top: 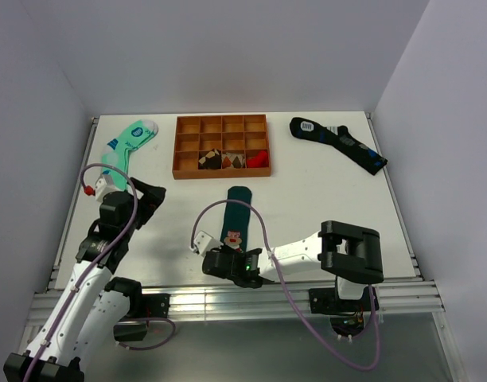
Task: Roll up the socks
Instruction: Roll the sock at the center of the board.
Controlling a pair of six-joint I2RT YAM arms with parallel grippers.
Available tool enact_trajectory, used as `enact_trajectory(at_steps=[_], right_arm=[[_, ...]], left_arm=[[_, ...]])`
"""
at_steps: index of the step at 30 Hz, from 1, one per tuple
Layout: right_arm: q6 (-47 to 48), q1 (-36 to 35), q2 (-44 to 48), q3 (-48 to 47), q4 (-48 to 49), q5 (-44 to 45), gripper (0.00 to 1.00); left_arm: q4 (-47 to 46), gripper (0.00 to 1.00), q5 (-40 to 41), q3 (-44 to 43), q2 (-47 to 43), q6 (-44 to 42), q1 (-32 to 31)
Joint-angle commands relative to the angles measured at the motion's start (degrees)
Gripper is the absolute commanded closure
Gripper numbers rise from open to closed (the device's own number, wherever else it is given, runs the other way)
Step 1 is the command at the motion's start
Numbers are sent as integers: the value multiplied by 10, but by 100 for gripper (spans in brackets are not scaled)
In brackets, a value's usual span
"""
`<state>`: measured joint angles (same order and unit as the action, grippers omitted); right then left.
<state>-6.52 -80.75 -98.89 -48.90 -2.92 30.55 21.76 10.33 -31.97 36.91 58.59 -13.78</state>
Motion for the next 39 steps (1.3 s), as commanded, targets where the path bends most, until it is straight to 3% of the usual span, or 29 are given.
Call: enact_trajectory(at_steps=[1,5,15,22,29,39], right_arm=[[-13,2,5,11,13,1,77],[-16,25,38,23,18,-42,80],[-9,134,112,-7,-39,-302,85],[1,228,60,-68,-96,-488,86],[-5,315,-26,-100,-109,-695,86],[-14,352,-94,-150,-156,-782,85]], left_arm=[[-28,6,-7,4,-16,-8,2],[-37,8,-16,19,-28,-10,2],[-89,19,-38,102,-75,-3,-17],[-147,27,-16,153,-111,3,-84],[-195,45,9,197,-121,-10,-142],[-304,62,105,219,-37,-41,-293]])
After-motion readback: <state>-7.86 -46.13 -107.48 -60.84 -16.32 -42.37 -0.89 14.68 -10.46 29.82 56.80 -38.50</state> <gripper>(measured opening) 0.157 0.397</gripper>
